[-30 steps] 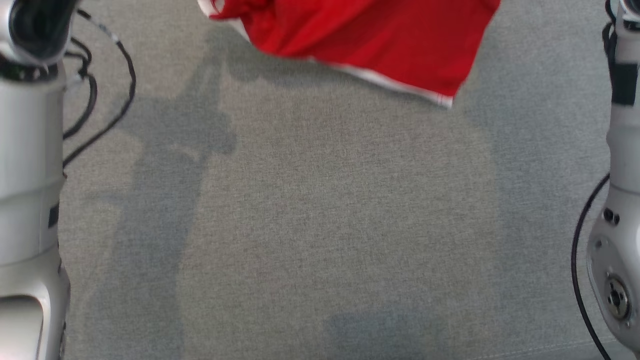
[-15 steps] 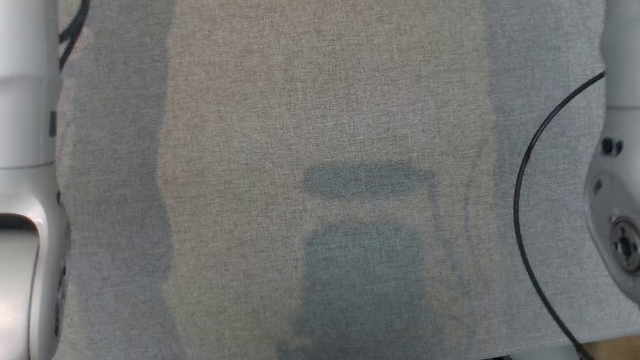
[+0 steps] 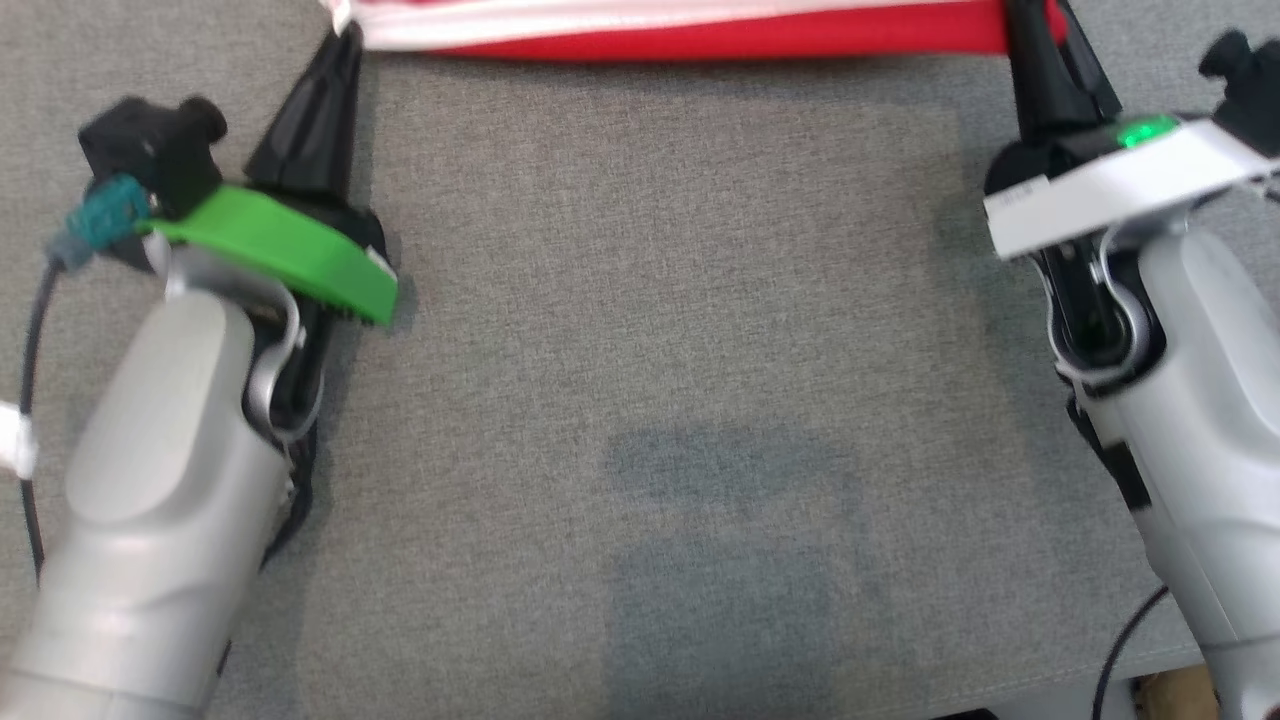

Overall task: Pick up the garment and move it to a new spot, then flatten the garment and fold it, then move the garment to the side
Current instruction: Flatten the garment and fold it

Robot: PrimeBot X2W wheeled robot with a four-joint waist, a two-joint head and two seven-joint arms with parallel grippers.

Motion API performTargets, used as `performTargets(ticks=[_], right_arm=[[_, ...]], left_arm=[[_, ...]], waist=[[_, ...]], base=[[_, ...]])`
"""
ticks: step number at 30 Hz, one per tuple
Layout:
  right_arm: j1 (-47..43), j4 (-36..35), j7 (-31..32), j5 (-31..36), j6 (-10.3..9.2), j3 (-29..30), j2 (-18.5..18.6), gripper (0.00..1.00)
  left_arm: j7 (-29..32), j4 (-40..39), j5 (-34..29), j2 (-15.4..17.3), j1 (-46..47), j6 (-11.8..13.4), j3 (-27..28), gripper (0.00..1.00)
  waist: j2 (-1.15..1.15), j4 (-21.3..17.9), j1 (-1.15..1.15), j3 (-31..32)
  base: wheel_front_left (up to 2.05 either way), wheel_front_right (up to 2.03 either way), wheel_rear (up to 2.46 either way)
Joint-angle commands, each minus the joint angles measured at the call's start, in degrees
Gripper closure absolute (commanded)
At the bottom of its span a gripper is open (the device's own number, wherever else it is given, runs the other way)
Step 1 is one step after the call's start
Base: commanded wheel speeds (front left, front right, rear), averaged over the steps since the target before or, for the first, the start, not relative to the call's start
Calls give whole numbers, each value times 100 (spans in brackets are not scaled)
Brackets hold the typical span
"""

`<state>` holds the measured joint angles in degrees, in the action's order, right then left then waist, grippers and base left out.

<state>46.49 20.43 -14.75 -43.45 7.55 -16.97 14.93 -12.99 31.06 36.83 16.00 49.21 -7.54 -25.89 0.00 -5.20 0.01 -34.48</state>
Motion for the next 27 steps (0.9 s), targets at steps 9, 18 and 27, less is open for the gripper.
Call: performTargets(ticks=[9, 18, 27], right_arm=[[-2748, -1280, -20, -550, -19, 176, 975, 100], [-5374, -2454, 185, -783, -6, 856, 980, 100], [-5537, -3277, 830, -560, -6, 1063, 807, 100]], left_arm=[[-192, -2160, 287, 342, -3297, 810, 228, 100], [-101, -3888, 787, 142, -5855, 1537, 348, 100], [434, -4673, 700, 313, -5767, 1685, 113, 100]], waist=[[0, 164, -1, 1455], [0, 432, -1, 2128], [0, 340, -1, 2032]], base=[[0, 0, 0], [0, 0, 0], [0, 0, 0]])
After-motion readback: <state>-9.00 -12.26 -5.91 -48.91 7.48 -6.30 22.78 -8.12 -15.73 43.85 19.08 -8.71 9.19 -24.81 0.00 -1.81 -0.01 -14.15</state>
